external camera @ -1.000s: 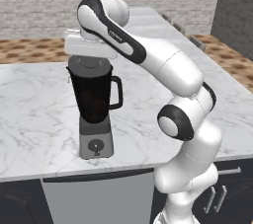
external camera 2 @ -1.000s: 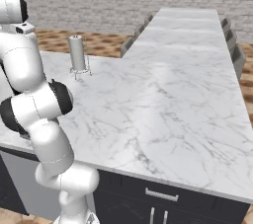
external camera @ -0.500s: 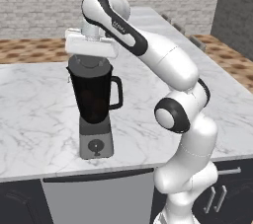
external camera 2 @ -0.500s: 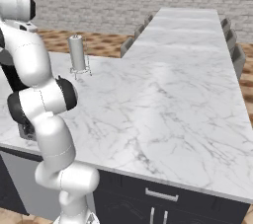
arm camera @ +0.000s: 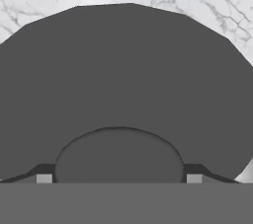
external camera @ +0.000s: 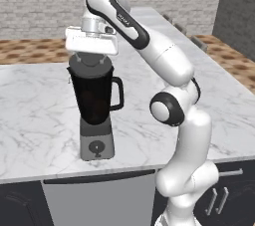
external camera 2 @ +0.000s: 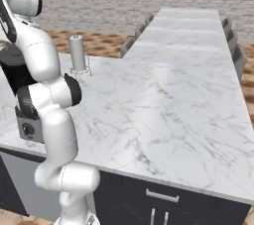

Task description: Grab the onions from the fridge, place them in the blender, close the lid, and turn on the blender to create a marinade.

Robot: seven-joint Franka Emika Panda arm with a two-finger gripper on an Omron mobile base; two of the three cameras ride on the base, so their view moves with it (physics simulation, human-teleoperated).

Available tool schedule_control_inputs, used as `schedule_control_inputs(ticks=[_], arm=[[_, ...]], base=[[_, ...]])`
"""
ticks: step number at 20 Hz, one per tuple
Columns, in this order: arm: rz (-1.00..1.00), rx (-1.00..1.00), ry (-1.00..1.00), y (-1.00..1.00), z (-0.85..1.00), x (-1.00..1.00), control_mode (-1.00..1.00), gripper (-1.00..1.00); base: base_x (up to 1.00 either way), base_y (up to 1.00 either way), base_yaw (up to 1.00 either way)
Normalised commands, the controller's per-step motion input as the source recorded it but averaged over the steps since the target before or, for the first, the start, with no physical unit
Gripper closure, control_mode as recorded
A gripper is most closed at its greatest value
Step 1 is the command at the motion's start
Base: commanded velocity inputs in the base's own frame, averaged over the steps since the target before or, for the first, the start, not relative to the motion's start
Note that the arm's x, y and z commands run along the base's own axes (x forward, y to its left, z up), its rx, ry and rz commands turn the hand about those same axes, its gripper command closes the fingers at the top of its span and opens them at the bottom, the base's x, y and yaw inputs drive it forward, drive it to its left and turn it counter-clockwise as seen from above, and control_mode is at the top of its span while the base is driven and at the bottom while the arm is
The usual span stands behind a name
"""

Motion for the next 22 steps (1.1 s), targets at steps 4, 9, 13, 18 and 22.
schedule_control_inputs(ticks=[4, 9, 13, 18, 22], arm=[[-0.08, -0.1, -0.01, 0.05, 0.23, 0.03, -1.0, 1.0], [0.0, -0.02, 0.0, 0.0, -0.42, -0.15, -1.0, 1.0], [0.0, -0.01, 0.06, 0.0, -0.45, -0.22, -1.0, 1.0], [0.0, 0.0, 0.0, -0.24, -0.3, -0.6, -1.0, 1.0], [0.0, 0.0, -0.12, -0.09, -0.55, -0.38, -1.0, 1.0]], base=[[0.0, 0.0, 0.0], [0.0, 0.0, 0.0], [0.0, 0.0, 0.0], [0.0, 0.0, 0.0], [0.0, 0.0, 0.0]])
